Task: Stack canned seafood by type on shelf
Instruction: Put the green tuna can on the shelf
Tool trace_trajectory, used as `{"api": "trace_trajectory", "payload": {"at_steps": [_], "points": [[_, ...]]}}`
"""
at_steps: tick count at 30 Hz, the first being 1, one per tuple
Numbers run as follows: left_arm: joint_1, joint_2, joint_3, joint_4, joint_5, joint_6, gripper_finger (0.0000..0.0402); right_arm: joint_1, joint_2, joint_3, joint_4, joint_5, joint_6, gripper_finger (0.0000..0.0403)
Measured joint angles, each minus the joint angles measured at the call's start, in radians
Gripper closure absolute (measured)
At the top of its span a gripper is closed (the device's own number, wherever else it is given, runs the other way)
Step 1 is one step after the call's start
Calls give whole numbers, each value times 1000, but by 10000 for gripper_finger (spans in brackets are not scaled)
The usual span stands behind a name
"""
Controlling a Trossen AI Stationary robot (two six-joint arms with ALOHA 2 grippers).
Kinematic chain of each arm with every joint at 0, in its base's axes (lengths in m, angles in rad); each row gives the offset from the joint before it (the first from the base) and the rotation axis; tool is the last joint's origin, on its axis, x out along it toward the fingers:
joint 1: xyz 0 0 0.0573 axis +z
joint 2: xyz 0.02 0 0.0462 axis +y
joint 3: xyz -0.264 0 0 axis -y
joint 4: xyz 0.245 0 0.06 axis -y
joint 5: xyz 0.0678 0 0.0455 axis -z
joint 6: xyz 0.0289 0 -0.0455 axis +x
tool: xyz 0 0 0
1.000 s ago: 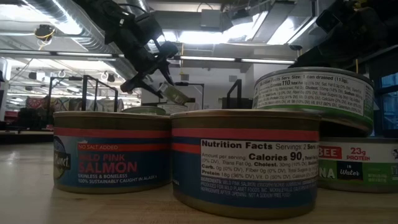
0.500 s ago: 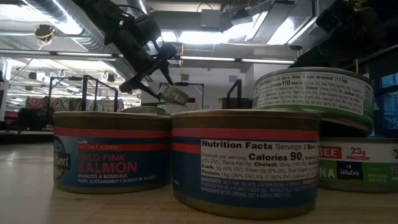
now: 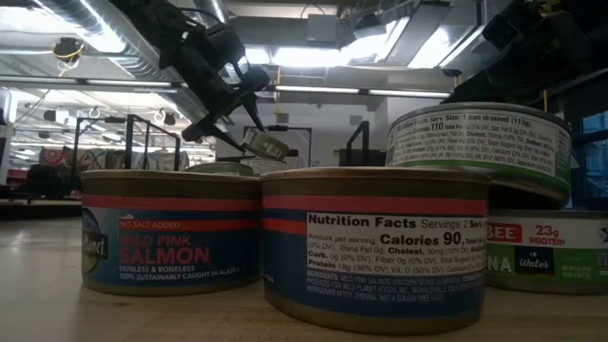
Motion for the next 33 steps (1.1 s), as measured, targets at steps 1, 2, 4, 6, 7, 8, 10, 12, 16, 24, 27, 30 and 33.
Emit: {"api": "trace_trajectory", "payload": {"at_steps": [1,2,4,6,7,8,10,12,16,24,27,30,33], "points": [[0,0,0,0,0,0,169,0,0,0,0,0,0,143],[0,0,0,0,0,0,169,0,0,0,0,0,0,143],[0,0,0,0,0,0,169,0,0,0,0,0,0,143],[0,0,0,0,0,0,169,0,0,0,0,0,0,143],[0,0,0,0,0,0,169,0,0,0,0,0,0,143],[0,0,0,0,0,0,169,0,0,0,0,0,0,143],[0,0,0,0,0,0,169,0,0,0,0,0,-1,143],[0,0,0,1,0,1,169,0,0,0,0,0,-1,143],[0,0,0,5,0,1,169,0,0,0,0,0,-1,143],[0,0,0,5,0,2,169,0,0,0,0,0,-1,143],[0,0,0,5,0,6,172,0,0,0,0,0,-1,143],[0,0,0,5,0,24,189,0,0,0,0,0,-1,143],[0,0,0,5,0,28,212,0,0,0,0,0,-1,143]]}}
